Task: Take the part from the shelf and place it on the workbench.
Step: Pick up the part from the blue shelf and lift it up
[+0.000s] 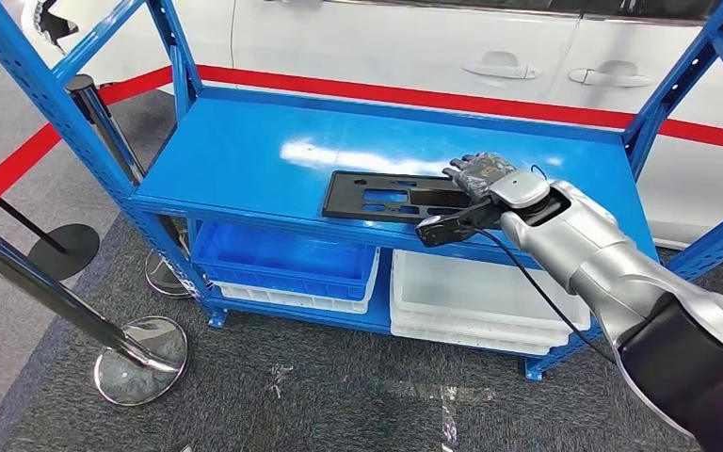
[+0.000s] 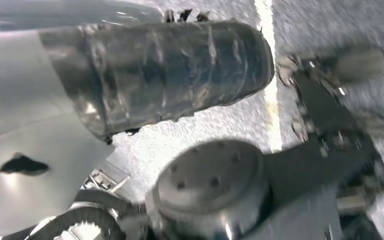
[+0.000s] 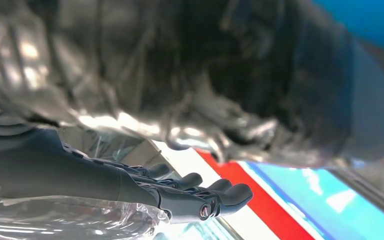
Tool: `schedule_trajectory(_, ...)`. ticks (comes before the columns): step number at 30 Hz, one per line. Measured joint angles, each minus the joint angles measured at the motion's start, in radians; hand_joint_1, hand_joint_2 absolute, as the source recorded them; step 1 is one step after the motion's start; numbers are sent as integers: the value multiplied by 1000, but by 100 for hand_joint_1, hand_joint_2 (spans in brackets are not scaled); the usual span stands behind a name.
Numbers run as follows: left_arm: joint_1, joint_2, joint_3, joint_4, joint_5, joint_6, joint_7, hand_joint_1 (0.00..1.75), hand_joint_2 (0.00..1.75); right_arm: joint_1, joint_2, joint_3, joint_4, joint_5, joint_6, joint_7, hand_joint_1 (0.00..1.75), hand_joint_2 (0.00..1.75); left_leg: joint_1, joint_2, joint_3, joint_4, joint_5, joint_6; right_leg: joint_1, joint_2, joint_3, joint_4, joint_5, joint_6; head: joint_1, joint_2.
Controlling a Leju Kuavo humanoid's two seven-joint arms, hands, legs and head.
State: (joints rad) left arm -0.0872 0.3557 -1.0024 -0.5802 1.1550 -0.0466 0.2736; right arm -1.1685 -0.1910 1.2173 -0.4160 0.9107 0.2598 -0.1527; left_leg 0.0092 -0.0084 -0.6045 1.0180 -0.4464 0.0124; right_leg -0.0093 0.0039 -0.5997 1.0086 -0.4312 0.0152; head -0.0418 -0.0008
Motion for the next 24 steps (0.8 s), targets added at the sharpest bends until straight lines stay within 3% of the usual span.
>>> schedule_trajectory(8, 0, 38, -36, -56, 1, -34, -28, 0, 0, -1, 42, 0, 29, 22, 20, -23, 0, 0, 0, 0, 0, 0, 0, 0, 0, 0, 0, 0, 0, 0, 0, 0)
schedule_trajectory(24, -3, 49, -78, -76, 2, -67, -56, 0, 0, 5, 95, 0, 69, 26, 18, -46, 0, 0, 0, 0, 0, 0, 0, 0, 0, 0, 0, 0, 0, 0, 0, 0)
